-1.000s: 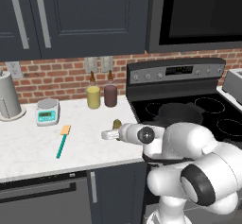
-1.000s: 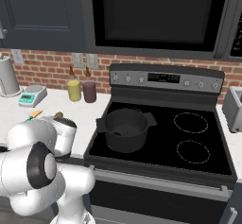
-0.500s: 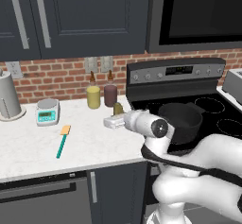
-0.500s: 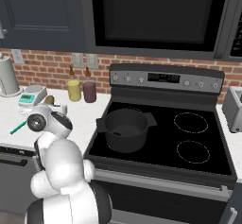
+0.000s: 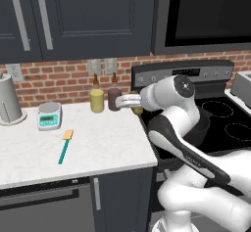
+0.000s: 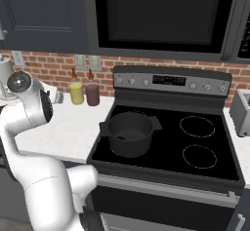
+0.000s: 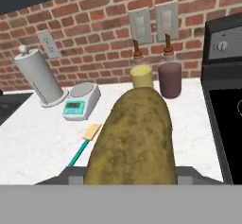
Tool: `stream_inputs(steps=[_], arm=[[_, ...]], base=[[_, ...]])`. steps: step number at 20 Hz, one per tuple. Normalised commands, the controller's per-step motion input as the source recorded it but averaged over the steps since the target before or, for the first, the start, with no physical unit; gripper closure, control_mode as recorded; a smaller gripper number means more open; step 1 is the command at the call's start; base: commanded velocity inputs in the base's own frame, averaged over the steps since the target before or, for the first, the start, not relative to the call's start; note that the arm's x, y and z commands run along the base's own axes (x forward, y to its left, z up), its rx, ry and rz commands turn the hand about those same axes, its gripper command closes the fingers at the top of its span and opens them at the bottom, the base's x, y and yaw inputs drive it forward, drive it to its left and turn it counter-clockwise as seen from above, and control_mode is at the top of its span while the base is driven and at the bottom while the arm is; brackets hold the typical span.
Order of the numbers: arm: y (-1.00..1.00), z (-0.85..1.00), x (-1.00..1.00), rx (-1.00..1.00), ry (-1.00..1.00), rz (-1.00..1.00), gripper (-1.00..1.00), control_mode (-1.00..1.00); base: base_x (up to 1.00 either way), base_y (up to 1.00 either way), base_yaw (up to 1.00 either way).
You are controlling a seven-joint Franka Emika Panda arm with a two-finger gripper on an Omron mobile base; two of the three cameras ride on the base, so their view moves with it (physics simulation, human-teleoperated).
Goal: Put the avocado and potato in the pot. Retrieve the spatula and lightly stir the vegetables in the pot.
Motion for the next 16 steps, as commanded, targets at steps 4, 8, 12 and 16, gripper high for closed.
stream_inputs(steps=[4, 8, 12, 16], arm=[[-0.97, 0.58, -0.35, -0.1, 0.22, -0.03, 1.0, -1.0], [-1.0, -0.04, -0.14, -0.08, 0.2, 0.0, 1.0, -1.0], [-1.0, -0.54, 0.0, -0.03, 0.18, 0.0, 1.0, -1.0], [-1.0, -0.77, 0.06, -0.01, 0.2, 0.0, 1.0, -1.0]], base=[[0.0, 0.0, 0.0], [0.0, 0.0, 0.0], [0.0, 0.0, 0.0], [0.0, 0.0, 0.0]])
